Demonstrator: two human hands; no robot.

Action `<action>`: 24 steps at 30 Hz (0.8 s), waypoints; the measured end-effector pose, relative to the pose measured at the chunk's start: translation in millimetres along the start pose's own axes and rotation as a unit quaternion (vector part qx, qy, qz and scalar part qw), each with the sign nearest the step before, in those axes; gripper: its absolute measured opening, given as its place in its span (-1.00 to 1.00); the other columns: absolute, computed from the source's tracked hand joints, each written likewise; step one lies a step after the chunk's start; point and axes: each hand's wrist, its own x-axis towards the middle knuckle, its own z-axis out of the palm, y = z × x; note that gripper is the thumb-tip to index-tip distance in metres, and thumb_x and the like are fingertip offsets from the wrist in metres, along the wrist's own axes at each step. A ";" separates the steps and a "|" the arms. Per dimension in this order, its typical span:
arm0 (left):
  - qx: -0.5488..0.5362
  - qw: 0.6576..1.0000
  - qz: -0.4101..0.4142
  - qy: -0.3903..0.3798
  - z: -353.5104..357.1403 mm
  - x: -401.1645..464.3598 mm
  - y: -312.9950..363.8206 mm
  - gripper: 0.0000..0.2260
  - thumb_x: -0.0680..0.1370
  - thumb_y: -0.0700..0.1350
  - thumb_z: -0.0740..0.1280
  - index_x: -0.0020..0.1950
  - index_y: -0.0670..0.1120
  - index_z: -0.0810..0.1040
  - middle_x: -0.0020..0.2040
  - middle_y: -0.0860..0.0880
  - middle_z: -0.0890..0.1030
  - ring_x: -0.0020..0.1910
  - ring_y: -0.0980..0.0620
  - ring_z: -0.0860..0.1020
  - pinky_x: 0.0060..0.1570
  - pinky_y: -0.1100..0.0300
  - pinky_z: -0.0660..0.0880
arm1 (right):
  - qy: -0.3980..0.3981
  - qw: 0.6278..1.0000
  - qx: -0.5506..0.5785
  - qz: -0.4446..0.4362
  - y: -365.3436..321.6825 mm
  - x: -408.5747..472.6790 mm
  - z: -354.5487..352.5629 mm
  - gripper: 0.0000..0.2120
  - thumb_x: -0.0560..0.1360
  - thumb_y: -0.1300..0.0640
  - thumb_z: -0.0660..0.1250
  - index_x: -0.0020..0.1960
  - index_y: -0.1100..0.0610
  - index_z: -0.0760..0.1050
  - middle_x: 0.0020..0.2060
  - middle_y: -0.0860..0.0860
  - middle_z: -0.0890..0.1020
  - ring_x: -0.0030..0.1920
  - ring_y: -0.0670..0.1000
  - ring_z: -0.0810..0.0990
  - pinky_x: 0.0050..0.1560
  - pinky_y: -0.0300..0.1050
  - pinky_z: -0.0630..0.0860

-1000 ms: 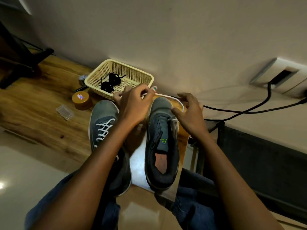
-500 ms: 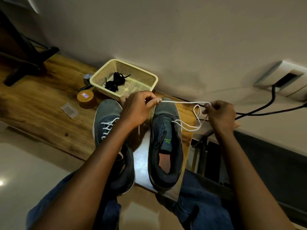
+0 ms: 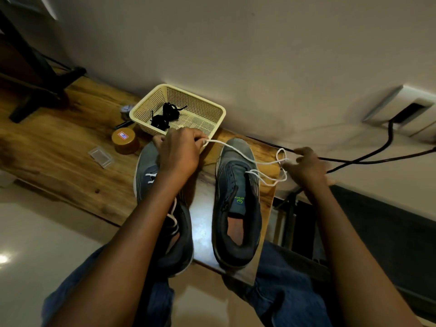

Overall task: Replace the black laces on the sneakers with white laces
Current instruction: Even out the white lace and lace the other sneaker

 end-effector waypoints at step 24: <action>-0.155 0.974 0.081 -0.140 7.6 -12.1 26.0 -0.71 0.55 -0.06 0.35 0.23 0.15 0.40 -0.11 0.20 0.65 0.12 0.20 0.50 -0.04 0.16 0.05 | -0.033 0.933 -0.025 -0.357 -46.4 -40.4 14.6 -0.80 0.52 0.15 0.36 0.13 0.01 0.61 0.00 -0.06 0.65 0.14 0.04 0.36 0.06 -0.02 0.28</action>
